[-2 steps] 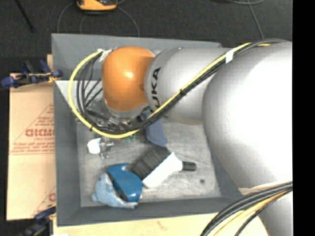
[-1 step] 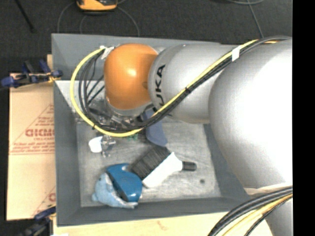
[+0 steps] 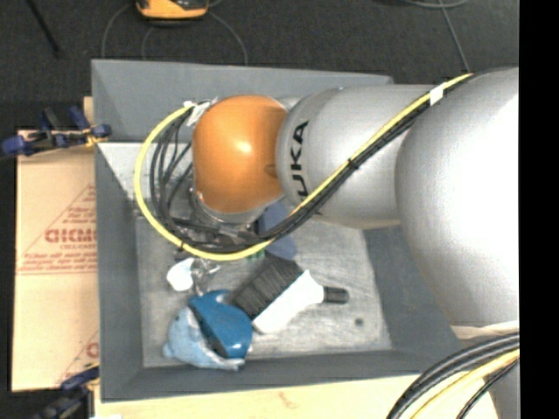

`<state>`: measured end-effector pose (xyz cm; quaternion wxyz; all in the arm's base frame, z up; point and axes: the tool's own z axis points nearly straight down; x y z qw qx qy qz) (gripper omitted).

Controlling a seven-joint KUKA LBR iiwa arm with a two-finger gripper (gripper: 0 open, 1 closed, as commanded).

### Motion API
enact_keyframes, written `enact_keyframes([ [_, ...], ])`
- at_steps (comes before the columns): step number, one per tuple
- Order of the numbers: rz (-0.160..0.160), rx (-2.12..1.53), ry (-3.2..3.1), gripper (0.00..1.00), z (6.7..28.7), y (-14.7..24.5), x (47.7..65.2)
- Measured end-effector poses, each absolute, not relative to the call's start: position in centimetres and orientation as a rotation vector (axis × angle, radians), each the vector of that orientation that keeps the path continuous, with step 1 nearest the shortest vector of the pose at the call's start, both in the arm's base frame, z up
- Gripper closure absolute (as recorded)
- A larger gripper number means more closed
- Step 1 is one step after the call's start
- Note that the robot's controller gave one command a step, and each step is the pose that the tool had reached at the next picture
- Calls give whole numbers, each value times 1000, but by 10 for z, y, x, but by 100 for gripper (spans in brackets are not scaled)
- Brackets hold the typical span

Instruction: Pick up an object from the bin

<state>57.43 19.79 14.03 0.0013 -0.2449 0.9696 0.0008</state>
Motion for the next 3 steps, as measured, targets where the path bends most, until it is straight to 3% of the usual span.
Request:
enact_keyframes([
  [1,3,-767,3044,100,140,198,574],
  [2,-1,-781,3046,100,194,203,564],
  [3,0,-800,3035,100,268,203,548],
])
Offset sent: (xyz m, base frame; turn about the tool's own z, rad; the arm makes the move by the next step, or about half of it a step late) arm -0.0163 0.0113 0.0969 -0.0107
